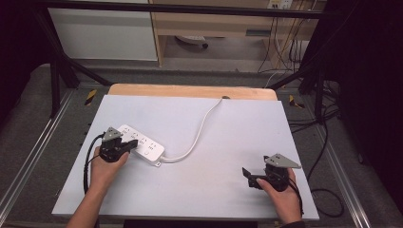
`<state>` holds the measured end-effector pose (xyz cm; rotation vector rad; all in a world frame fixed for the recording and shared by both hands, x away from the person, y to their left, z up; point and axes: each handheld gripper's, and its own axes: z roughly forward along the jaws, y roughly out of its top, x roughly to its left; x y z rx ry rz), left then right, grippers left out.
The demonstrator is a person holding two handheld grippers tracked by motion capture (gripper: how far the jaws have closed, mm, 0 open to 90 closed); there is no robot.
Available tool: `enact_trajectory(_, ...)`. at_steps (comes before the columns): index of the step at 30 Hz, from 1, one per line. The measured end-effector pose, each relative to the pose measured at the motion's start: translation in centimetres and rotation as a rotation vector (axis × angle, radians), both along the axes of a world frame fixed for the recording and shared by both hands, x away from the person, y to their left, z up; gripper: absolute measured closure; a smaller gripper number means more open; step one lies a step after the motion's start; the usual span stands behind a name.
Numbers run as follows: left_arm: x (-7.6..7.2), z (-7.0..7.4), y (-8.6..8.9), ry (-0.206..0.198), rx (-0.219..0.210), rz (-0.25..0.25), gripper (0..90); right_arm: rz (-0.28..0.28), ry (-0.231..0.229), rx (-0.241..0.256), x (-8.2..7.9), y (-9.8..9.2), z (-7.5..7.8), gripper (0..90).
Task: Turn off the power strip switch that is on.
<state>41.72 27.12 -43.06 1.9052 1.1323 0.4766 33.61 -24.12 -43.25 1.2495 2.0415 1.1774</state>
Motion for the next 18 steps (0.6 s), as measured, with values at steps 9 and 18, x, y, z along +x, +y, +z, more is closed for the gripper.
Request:
enact_trajectory(9, 0.04, -0.17, 0.00, 0.004, 0.009, 0.000, 90.0, -0.003, 0.006, -0.004, 0.03, 0.00, -0.04, 4.4)
enact_trajectory(18, -0.01, -0.19, -0.15, 0.004, 0.012, -0.002, 90.0, -0.009, 0.017, 0.004, 0.06, -0.09, -0.07, 3.6)
